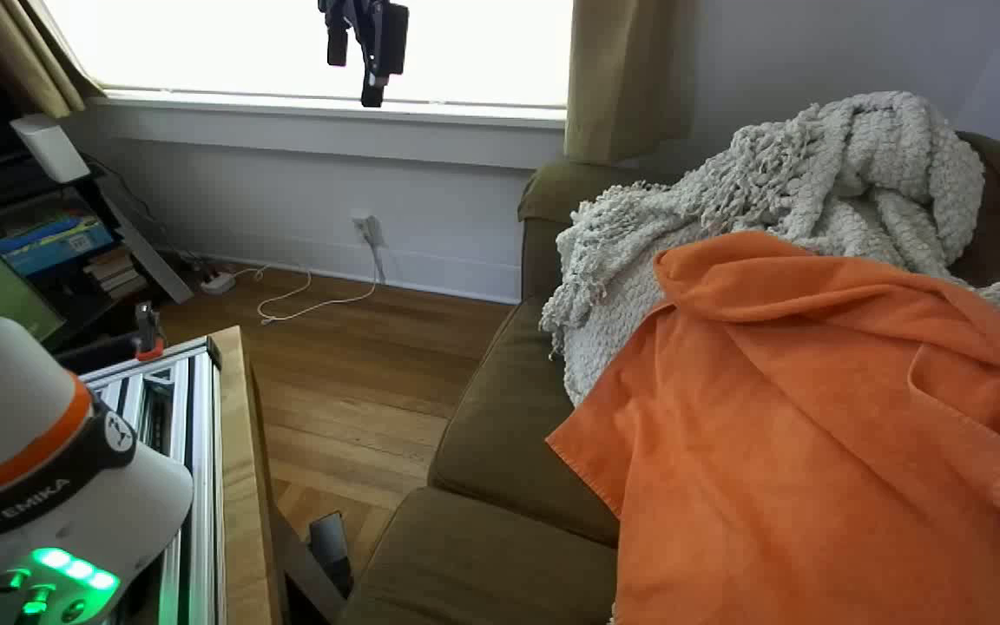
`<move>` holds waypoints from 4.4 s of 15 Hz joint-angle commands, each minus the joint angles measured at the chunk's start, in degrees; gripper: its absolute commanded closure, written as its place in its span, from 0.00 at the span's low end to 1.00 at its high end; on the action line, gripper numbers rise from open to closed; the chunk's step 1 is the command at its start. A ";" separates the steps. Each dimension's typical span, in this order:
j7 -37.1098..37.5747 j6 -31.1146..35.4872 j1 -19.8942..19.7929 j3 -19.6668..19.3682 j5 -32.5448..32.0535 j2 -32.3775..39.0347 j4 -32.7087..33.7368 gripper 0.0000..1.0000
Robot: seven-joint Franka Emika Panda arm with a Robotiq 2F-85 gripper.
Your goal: Place one corner of the orange towel on the backrest of the sofa.
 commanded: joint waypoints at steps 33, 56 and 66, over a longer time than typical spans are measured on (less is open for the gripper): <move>10.79 29.66 -22.40 -15.09 -26.71 45.53 30.93 0.00; 25.32 28.53 -23.17 -20.06 -21.75 63.48 51.92 0.00; 31.41 21.61 -24.29 -21.24 -19.06 67.95 60.20 0.00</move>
